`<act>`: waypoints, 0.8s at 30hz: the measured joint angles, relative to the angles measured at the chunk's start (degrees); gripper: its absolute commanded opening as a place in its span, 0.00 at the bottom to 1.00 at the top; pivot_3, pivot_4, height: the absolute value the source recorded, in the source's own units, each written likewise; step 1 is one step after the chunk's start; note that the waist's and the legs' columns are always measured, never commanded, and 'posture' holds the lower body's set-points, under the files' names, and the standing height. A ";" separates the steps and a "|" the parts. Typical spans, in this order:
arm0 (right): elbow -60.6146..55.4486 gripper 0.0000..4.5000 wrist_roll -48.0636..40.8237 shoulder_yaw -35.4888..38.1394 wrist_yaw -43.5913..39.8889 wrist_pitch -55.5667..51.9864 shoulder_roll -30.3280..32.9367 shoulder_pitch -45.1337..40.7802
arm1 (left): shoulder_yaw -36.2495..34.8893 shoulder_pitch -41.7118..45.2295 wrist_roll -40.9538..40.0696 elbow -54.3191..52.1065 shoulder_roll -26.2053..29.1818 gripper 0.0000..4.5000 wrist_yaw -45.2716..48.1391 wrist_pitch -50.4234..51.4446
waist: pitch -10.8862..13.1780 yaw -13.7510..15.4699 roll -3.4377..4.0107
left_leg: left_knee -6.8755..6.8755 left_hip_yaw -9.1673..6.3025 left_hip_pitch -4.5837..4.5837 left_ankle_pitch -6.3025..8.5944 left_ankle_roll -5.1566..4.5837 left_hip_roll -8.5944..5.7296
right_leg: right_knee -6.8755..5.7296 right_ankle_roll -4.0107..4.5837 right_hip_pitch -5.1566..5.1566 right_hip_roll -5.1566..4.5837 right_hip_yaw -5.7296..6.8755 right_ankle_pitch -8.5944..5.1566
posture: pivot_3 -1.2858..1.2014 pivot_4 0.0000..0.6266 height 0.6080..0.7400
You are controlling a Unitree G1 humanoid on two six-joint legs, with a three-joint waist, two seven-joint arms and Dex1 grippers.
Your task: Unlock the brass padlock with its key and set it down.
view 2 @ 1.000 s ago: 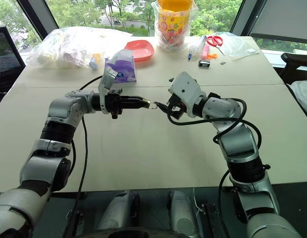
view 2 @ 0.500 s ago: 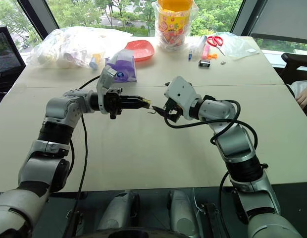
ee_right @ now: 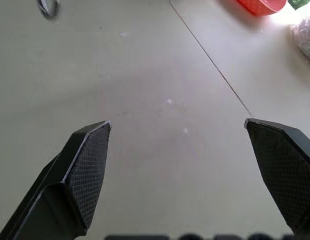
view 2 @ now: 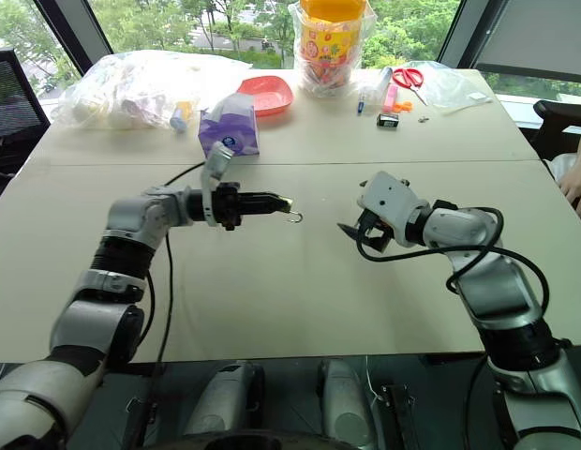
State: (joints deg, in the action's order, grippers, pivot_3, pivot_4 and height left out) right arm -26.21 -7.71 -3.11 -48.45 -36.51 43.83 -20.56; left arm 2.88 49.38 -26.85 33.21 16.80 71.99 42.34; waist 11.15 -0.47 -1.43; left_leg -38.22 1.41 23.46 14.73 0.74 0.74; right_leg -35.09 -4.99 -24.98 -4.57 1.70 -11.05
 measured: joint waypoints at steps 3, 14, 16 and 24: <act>-6.35 0.99 -3.98 -0.07 -1.49 -4.79 0.33 1.58 | 0.02 1.13 0.30 5.21 -3.27 0.00 -3.06 1.21 | 0.00 -0.16 -0.01 | -0.01 0.00 -0.01 0.00 0.00 0.01 | 0.01 0.07 0.00 0.00 0.00 -0.10 | 0.52 0.24 1.00; -9.75 1.00 -7.09 -0.42 1.40 -11.07 0.86 1.86 | -2.59 7.33 4.06 23.69 -5.86 0.55 -9.76 -0.20 | 0.00 0.07 -0.02 | -0.01 0.01 0.03 0.01 -0.02 0.00 | 0.03 0.14 -0.02 -0.04 0.01 -0.08 | 0.52 0.24 1.00; -9.75 1.00 -7.15 -0.44 1.79 -11.06 0.87 1.86 | -2.62 7.88 4.47 24.02 -5.85 0.72 -9.65 -0.42 | 0.00 0.10 -0.02 | -0.01 0.02 0.03 0.01 -0.02 -0.01 | 0.03 0.15 -0.01 -0.05 0.01 -0.08 | 0.52 0.24 1.00; -9.71 1.00 -7.11 -0.28 2.48 -10.69 2.52 3.95 | -1.79 3.76 9.00 14.06 3.94 0.72 -10.12 -6.88 | 0.00 -0.39 -0.02 | 0.08 0.01 -0.08 0.02 -0.01 0.15 | -0.01 0.22 -0.06 0.03 -0.01 -0.09 | 0.52 0.24 1.00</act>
State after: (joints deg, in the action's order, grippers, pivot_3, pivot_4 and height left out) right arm -35.92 -14.83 -3.40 -45.97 -47.20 46.35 -16.62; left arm 1.09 53.14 -17.85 47.27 20.74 61.87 35.46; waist 11.15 -0.86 -1.45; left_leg -38.14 1.42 23.38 14.75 0.73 0.89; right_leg -35.10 -4.77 -25.05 -4.54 1.69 -11.14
